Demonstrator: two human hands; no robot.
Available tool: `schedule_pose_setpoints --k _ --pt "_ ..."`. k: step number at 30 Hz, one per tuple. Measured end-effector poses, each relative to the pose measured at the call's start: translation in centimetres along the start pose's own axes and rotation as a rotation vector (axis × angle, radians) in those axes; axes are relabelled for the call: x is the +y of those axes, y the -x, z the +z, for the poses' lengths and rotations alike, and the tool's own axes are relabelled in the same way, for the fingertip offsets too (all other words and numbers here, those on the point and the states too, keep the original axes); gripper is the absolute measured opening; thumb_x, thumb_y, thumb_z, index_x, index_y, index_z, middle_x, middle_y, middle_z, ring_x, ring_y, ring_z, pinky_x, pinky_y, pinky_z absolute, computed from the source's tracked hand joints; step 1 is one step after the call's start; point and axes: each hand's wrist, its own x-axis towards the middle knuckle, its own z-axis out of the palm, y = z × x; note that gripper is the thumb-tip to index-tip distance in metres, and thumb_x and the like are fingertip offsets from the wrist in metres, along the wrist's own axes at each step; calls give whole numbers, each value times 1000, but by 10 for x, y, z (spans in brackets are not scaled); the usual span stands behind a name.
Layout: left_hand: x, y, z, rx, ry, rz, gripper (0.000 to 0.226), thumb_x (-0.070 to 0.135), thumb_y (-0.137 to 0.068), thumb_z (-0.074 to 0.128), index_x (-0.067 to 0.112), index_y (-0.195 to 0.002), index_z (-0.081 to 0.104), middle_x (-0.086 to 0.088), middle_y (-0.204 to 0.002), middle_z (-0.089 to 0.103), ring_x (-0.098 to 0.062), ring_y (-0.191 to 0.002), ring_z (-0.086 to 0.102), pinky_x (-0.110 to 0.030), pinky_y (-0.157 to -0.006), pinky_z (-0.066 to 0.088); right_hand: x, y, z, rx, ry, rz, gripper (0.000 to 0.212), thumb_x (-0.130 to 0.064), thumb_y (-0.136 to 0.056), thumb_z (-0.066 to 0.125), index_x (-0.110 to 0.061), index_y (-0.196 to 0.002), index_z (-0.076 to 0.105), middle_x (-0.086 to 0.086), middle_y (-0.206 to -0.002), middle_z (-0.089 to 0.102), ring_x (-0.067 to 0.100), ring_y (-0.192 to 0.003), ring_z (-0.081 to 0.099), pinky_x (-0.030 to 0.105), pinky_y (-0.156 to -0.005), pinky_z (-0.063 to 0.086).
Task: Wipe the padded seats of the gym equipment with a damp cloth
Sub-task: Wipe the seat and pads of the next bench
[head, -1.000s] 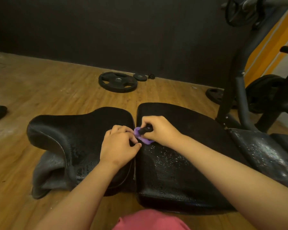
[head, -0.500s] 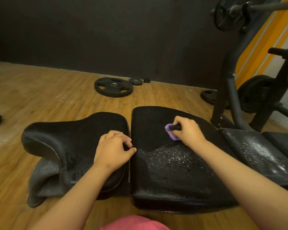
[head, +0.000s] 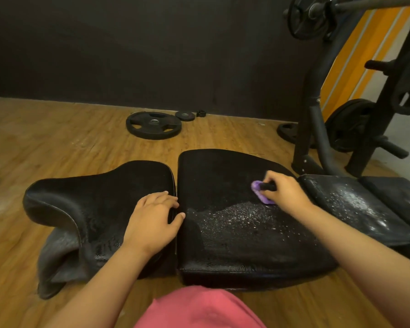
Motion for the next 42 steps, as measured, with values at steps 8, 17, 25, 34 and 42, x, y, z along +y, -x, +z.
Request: schedule_pose_setpoints --k 8,17,25,34,42 --pt "2 -1 1 16 -3 -11 35 49 -91 51 26 -113 66 15 -129 59 -5 -134 37 -31 -112 23 89 14 -38 -26 7 305 13 -13 -79 76 -8 -81 64 4 -75 64 17 -72 58 23 -59 39" --pt "1 -1 -1 3 -31 -5 34 47 -91 54 28 -116 64 17 -130 57 -3 -135 36 -29 -112 22 62 -17 -67 -422 -661 594 18 -13 -93 58 0 -105 58 12 -96 55 18 -88 54 26 -74 49" --pt "1 -4 2 12 -52 -28 39 55 -85 46 30 -109 65 18 -123 60 -2 -131 39 -31 -108 27 50 -49 -40 -274 216 462 26 -26 -82 72 -5 -96 69 10 -93 69 23 -89 64 32 -76 50" --pt "2 -3 0 -33 -68 -27 63 67 -75 25 31 -109 64 18 -124 59 -3 -131 39 -32 -108 27 28 -39 -29 -483 198 93 19 -30 -83 71 -12 -84 70 2 -75 65 14 -71 58 31 -68 46" --pt "4 -5 0 -45 -81 -32 66 67 -73 23 30 -109 64 18 -124 60 -3 -131 40 -32 -109 26 32 -51 -26 -324 283 143 11 -28 -82 69 -20 -76 63 -2 -68 62 15 -68 59 24 -53 36"
